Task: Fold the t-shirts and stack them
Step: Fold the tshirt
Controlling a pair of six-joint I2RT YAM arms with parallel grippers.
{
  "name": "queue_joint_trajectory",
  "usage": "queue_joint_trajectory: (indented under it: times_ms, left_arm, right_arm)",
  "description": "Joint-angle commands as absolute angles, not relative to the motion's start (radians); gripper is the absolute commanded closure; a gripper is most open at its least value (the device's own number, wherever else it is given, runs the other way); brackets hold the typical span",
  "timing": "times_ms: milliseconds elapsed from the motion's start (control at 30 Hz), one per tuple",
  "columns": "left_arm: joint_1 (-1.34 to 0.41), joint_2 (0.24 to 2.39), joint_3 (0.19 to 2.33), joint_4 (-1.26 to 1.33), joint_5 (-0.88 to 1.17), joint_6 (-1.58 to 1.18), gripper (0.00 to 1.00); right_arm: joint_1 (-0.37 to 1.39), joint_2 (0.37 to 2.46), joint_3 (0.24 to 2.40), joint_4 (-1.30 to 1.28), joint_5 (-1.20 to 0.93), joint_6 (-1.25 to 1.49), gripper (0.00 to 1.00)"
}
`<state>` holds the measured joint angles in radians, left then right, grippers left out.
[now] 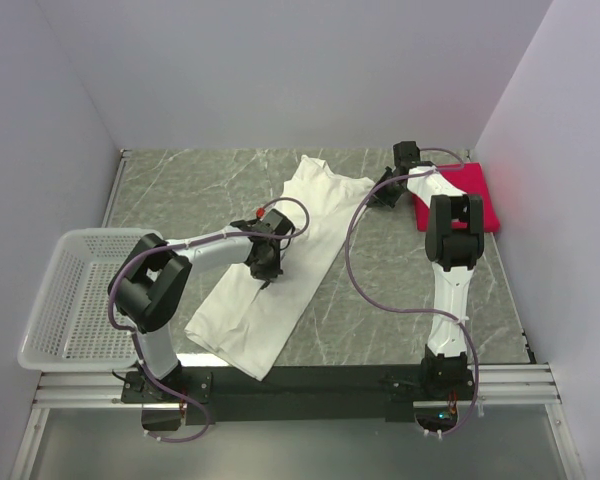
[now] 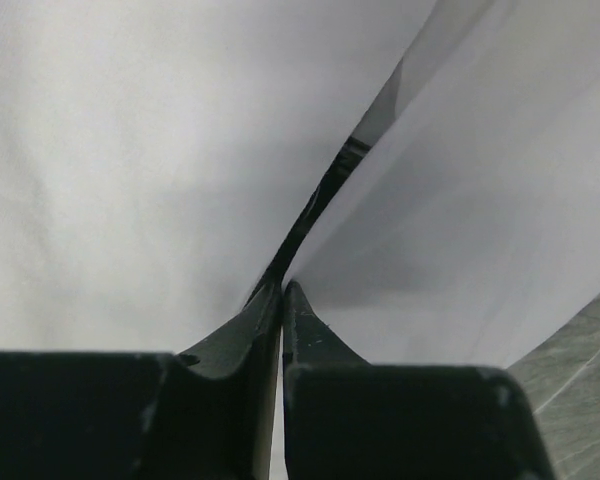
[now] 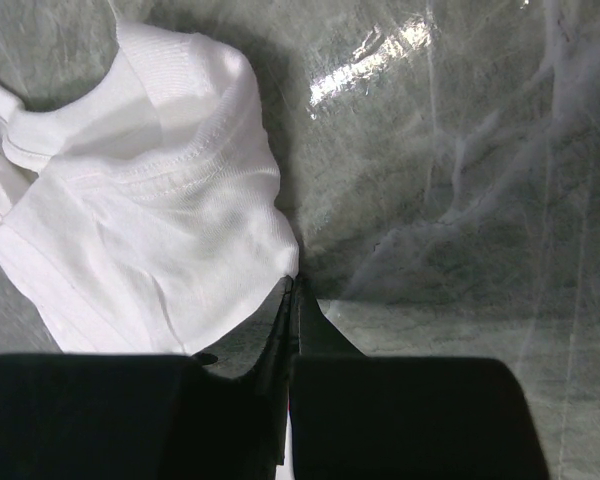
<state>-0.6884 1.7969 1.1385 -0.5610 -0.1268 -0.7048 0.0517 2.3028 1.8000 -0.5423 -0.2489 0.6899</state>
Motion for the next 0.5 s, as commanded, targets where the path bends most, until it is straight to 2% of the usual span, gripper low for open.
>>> queue_joint_trajectory:
  times_ms: [0,67,167,200,300,367,467]
  left_arm:
    - [-0.678,1.761,1.120,-0.578,-0.149,-0.723,0.91]
    - [-0.678,1.770,1.124,-0.580,-0.144,-0.721,0.89]
    - [-0.678,1.767,1.134,-0.571,-0.133,-0.718,0.79]
    - [-0.680,1.753,1.140,-0.569,-0.129,-0.716,0.71]
    - [-0.678,1.723,1.173,-0.561,-0.127,-0.709,0.59]
    - [-0.678,1.712,1.198,-0.558,-0.135,-0.695,0.56]
    - [-0.678,1.718,1.265,-0.531,-0.141,-0.646,0.57]
  right_arm:
    - [0.028,2.333,1.836,-0.554,-0.202,0.681,1.00]
    - [0.029,2.333,1.836,-0.551,-0.201,0.683,1.00]
    - [0.029,2.330,1.835,-0.549,-0.206,0.680,1.00]
    - [0.029,2.329,1.836,-0.549,-0.207,0.678,1.00]
    - [0.029,2.327,1.835,-0.548,-0.209,0.672,1.00]
    - [0.029,2.332,1.841,-0.552,-0.212,0.669,1.00]
    - [0.029,2.333,1.844,-0.552,-0.212,0.669,1.00]
